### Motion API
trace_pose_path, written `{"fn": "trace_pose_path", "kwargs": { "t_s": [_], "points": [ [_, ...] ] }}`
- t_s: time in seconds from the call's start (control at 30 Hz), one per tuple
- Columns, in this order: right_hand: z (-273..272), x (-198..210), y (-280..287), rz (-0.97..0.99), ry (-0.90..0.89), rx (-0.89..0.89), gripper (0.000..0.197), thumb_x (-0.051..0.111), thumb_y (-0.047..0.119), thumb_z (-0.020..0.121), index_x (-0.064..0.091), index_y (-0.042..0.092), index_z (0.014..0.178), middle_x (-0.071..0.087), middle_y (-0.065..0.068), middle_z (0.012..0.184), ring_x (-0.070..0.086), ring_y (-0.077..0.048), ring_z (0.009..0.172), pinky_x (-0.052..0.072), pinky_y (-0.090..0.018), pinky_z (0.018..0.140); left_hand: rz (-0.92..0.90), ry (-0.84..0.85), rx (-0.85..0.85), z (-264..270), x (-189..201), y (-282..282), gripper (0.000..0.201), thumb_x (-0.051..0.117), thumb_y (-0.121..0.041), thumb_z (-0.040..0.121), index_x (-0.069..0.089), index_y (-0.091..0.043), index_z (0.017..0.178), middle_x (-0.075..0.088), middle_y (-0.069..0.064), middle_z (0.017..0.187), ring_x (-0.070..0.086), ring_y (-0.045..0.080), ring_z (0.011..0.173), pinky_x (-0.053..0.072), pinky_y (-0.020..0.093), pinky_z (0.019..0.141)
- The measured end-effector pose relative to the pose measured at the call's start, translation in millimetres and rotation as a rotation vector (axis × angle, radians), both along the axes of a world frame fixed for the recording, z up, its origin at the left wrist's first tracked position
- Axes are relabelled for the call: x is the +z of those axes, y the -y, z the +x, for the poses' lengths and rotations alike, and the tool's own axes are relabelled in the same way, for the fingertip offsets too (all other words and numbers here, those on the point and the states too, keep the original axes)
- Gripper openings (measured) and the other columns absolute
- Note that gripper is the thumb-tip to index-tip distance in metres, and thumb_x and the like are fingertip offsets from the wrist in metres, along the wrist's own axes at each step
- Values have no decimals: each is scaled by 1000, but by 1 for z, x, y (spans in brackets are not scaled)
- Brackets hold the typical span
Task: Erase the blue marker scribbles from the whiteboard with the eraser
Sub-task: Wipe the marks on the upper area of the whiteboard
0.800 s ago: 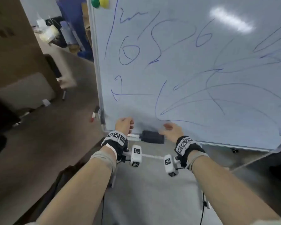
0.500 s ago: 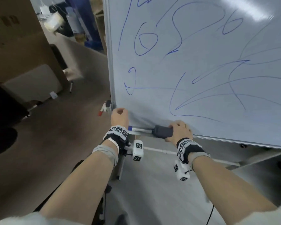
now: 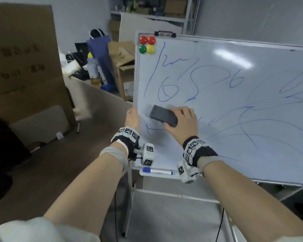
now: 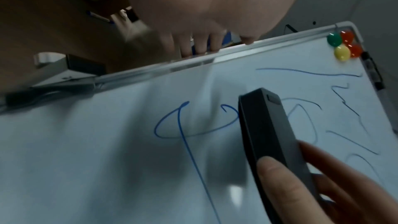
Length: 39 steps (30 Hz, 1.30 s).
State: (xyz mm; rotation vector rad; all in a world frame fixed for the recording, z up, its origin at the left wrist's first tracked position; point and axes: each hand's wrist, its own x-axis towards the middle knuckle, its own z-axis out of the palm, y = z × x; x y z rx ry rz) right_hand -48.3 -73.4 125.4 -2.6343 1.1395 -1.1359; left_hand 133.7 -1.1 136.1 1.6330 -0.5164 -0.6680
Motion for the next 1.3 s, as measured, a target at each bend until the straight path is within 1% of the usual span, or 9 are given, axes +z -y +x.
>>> {"fn": "trace_pose_path", "kwargs": {
  "t_s": [0.17, 0.37, 0.67, 0.73, 0.87, 1.03, 1.13, 1.2, 1.3],
  "points": [
    [15, -27, 11, -30, -132, 61, 54, 84, 28, 69, 64, 29, 120, 54, -1, 111, 46, -27, 102, 42, -40, 87, 40, -195, -53, 8, -17, -8, 78, 19, -65, 99, 33, -12, 154, 35, 7, 158, 34, 26, 145, 24, 42, 121],
    [25, -80, 17, -152, -328, 237, 54, 88, 20, 55, 62, 31, 101, 52, -2, 95, 47, -27, 86, 31, -34, 74, -3, -247, -27, 9, -35, -3, 81, 18, -70, 96, 52, -13, 143, 56, 6, 141, 50, 26, 134, 33, 41, 117],
    [46, 17, 60, -147, -24, 162, 53, 80, 36, 67, 65, 32, 117, 53, -2, 110, 47, -28, 101, 34, -39, 86, -46, -232, 120, -8, -29, 17, 70, 12, -58, 103, 65, -14, 97, 65, 1, 86, 60, 21, 88, 42, 26, 86],
    [45, -9, 57, -205, -76, 284, 55, 83, 31, 62, 66, 31, 115, 53, -4, 104, 46, -28, 96, 33, -38, 84, -61, -247, 147, -5, -36, 19, 77, 12, -69, 97, 70, -19, 88, 71, 3, 89, 65, 24, 94, 47, 30, 94],
    [36, -72, 50, -377, -278, 537, 54, 86, 20, 54, 71, 27, 105, 52, -6, 87, 48, -26, 81, 31, -38, 77, -98, -410, 19, -1, -41, 14, 101, 6, -87, 81, 68, -16, 117, 74, 13, 112, 70, 31, 106, 52, 43, 97],
    [60, -42, 65, -381, -234, 515, 59, 88, 26, 55, 71, 26, 111, 53, -6, 88, 47, -26, 82, 30, -37, 77, -63, -424, -20, 17, -33, 12, 108, -1, -85, 82, 69, -10, 116, 70, 13, 121, 64, 29, 114, 44, 45, 108],
    [70, 3, 74, -376, -94, 364, 61, 84, 30, 65, 67, 27, 123, 54, -6, 97, 49, -28, 88, 32, -37, 83, 2, -449, 38, 36, -39, 21, 113, 2, -90, 78, 71, -5, 101, 72, 13, 106, 65, 27, 90, 51, 36, 81],
    [75, 35, 81, -410, -40, 288, 59, 81, 33, 70, 65, 27, 126, 55, -7, 101, 50, -28, 91, 34, -38, 85, 90, -407, 33, 39, -31, 26, 105, 4, -99, 66, 62, -11, 72, 63, 11, 80, 54, 19, 62, 38, 28, 57],
    [82, 75, 88, -371, 74, 159, 57, 76, 35, 73, 64, 29, 128, 55, -6, 104, 49, -28, 94, 38, -39, 87, 40, -316, 6, 39, 6, 39, 98, 10, -84, 86, 54, -11, 36, 50, 6, 40, 44, 21, 31, 38, 27, 49]
  ]
}}
